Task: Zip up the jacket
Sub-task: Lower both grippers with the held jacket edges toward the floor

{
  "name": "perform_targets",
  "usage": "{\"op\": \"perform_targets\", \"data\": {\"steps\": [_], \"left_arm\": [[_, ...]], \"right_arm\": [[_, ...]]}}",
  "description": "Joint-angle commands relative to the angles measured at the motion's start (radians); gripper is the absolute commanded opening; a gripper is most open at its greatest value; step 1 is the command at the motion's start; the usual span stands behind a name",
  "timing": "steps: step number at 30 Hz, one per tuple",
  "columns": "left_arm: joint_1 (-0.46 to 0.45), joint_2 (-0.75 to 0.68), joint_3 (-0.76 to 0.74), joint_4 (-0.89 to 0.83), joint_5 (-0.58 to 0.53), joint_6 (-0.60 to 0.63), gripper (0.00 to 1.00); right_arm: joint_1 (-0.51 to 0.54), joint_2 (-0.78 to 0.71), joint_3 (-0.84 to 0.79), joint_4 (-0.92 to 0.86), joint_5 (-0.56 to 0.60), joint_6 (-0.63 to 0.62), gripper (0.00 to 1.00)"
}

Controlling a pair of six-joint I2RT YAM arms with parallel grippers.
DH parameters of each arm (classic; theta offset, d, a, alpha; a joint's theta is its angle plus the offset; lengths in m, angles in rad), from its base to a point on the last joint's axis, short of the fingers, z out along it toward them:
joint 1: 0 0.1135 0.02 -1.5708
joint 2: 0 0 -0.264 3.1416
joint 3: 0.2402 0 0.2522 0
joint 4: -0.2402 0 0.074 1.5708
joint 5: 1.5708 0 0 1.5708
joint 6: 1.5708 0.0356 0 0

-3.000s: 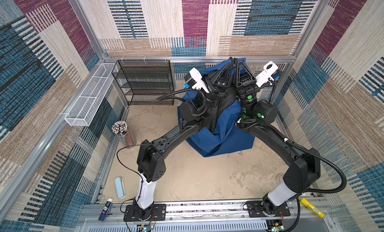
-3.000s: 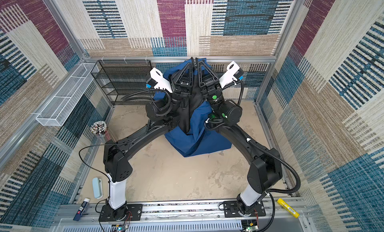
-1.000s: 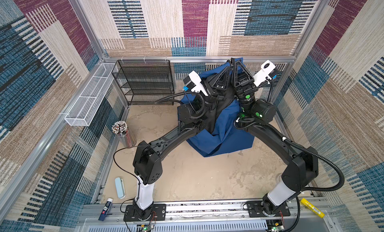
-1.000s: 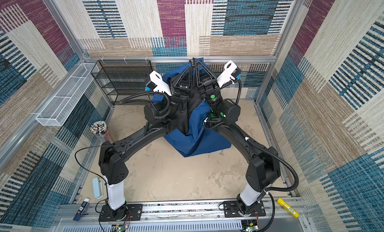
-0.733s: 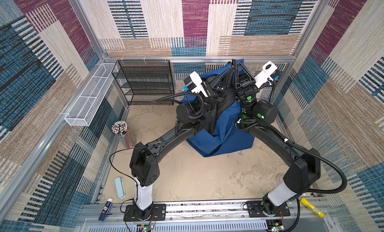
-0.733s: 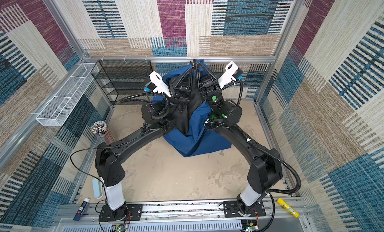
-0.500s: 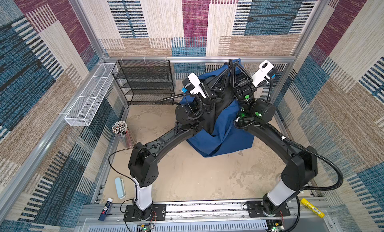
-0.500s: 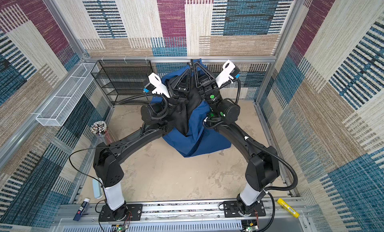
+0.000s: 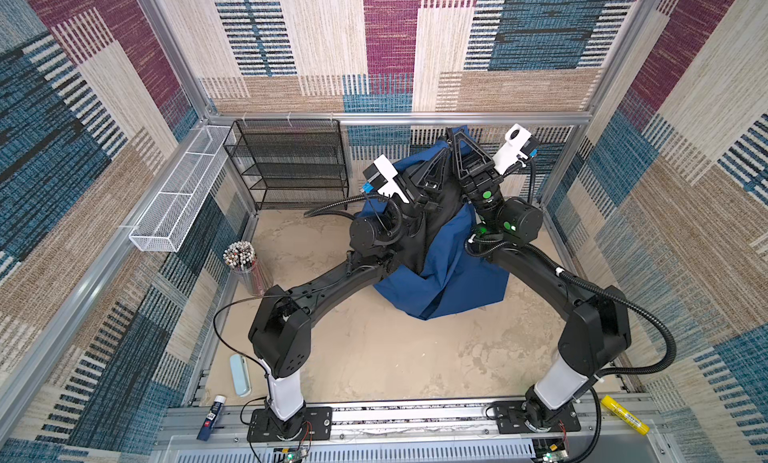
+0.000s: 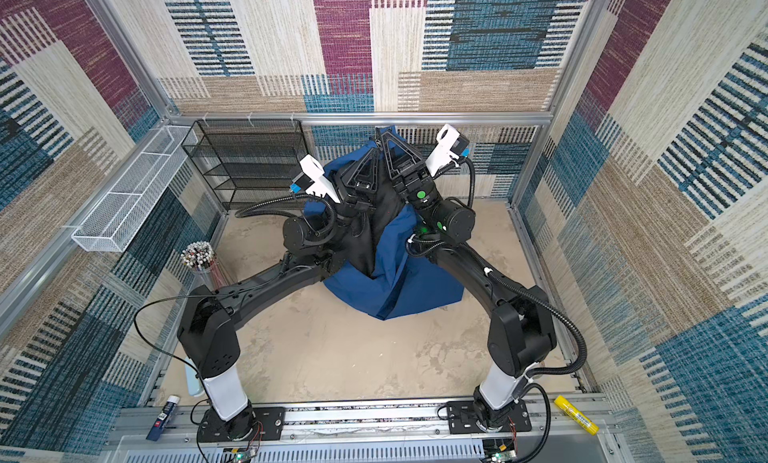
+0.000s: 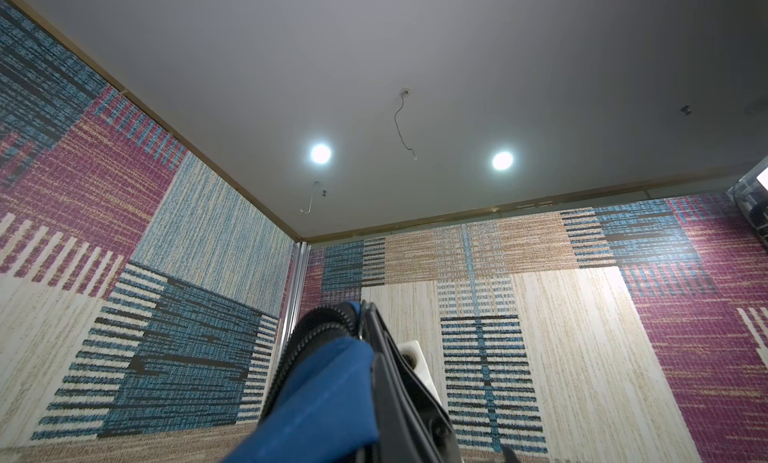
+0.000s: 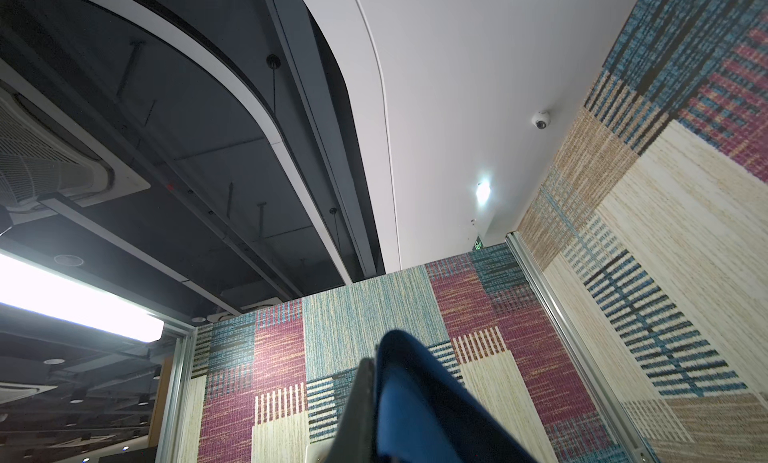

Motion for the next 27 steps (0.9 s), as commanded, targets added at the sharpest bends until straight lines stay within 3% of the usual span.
{"op": "perform_targets", "data": {"steps": [1,7,13,27], "left_arm": [[0.001,0.004,-0.079,-0.086,0.172,-0.006,0.0],[0.006,0.012,-0.231,-0.041,0.147,-0.039,0.0],[-0.01,0.015,-0.3,-0.024,0.124,-0.049,0.0],[-0.002,0.068,-0.373,0.024,0.071,-0.095,0.0]], "right_arm": [[-0.014,-0.051,-0.103,0.411,0.216,0.015,0.0],[-0.017,-0.146,-0.416,0.441,0.287,-0.037,0.0],[-0.033,-0.126,-0.43,0.439,0.289,-0.018,0.0],[-0.033,-0.15,-0.665,0.437,0.347,0.005,0.0]]}}
